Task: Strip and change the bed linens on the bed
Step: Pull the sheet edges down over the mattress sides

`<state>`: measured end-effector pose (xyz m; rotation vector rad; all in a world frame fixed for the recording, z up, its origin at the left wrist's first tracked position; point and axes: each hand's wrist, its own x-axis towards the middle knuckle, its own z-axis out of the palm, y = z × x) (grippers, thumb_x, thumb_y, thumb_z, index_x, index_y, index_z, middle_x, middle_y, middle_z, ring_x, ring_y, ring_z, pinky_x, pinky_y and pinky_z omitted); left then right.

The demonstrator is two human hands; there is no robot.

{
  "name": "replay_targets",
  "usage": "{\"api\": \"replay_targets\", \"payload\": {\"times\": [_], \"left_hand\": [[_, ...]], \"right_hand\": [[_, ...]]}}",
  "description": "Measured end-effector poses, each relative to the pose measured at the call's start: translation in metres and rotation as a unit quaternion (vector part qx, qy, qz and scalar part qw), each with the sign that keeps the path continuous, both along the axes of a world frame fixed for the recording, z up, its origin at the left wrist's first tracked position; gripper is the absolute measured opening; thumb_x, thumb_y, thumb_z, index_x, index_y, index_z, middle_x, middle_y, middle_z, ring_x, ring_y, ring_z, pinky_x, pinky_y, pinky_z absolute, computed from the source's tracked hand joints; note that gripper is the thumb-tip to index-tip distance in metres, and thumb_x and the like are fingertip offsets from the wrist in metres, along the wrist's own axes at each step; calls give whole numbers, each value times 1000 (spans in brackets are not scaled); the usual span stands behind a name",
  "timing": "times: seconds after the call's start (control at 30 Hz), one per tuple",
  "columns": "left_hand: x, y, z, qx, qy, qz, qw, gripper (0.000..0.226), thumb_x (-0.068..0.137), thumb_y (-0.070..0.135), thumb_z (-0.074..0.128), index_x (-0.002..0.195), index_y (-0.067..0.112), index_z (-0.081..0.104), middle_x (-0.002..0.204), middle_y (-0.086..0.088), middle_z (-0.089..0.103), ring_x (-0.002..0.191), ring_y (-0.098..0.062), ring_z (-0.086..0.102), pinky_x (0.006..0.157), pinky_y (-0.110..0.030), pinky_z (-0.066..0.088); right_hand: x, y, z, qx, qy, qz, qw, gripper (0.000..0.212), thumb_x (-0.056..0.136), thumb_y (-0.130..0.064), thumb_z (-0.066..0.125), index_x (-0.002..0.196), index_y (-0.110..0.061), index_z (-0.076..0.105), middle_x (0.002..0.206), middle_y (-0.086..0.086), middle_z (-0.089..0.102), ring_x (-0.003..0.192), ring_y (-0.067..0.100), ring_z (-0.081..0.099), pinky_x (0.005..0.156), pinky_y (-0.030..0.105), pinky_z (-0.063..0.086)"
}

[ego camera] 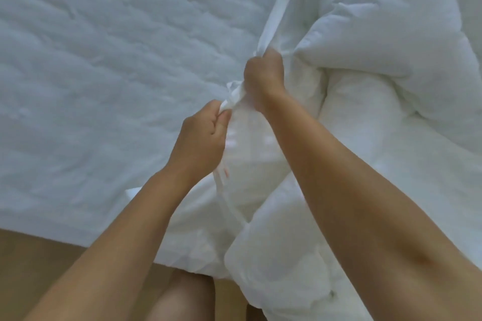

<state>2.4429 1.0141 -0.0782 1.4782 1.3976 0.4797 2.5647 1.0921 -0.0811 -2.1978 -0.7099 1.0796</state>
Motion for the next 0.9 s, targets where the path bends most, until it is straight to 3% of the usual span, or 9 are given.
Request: {"api": "replay_targets", "payload": {"times": [0.1,0.2,0.3,0.4,0.53,0.63,0.7,0.8,0.9], "left_hand": [[-53,-5,54,114,-55,148,981,35,96,48,44,72,24,49,55,9,47,47,0,43,39,-15,35],[-99,1,64,46,6,230,972,36,91,61,44,79,30,58,65,11,61,56,-6,57,43,-25,46],[-106,11,33,-106,89,160,977,32,99,31,44,75,13,54,67,-3,59,60,-17,53,52,-24,45],[-94,25,1,-160,97,134,973,24,96,21,47,84,1,52,80,-19,59,75,-35,58,69,-48,51],[-68,57,-25,-165,63,112,978,10,86,23,61,95,23,56,82,6,65,76,-14,63,64,-32,51],[-47,76,-34,-155,-1,154,976,19,87,5,49,75,17,57,52,12,59,49,-2,56,45,-21,41],[-38,80,-37,-157,-46,185,969,31,84,0,44,60,17,54,42,10,53,40,-4,48,45,-22,35],[-31,82,-38,-106,-6,142,984,26,74,17,41,49,21,47,45,8,52,44,-8,44,46,-22,33],[-33,81,-33,-57,29,87,994,29,80,17,42,51,22,41,44,16,51,43,-2,45,39,-13,28]], "right_hand": [[-59,45,37,231,80,-13,970,14,69,-7,50,61,-18,45,53,-10,39,48,11,39,44,21,29],[-117,61,55,131,94,177,971,10,87,-4,51,82,-8,58,78,4,56,68,21,50,57,30,35],[-120,45,29,30,92,241,966,24,85,-3,44,103,-6,59,104,12,61,97,31,54,80,30,42],[-108,38,7,10,100,214,972,15,81,-2,40,83,-11,51,81,4,53,80,28,51,66,29,39],[-103,34,-5,-17,113,220,969,24,74,3,36,62,-17,33,62,-1,38,56,18,39,50,25,28],[-98,34,-7,6,127,232,964,20,71,4,37,61,-13,39,65,7,49,70,33,56,60,31,42],[-90,40,-5,13,122,220,968,19,71,4,39,62,-11,45,65,10,54,73,34,60,63,33,47],[-70,55,-5,-9,157,103,982,15,74,5,43,69,-9,49,61,7,50,57,24,54,50,22,41],[-57,71,-5,-70,250,-20,965,10,80,-18,57,84,-11,50,67,2,44,58,18,45,52,22,35]]}}
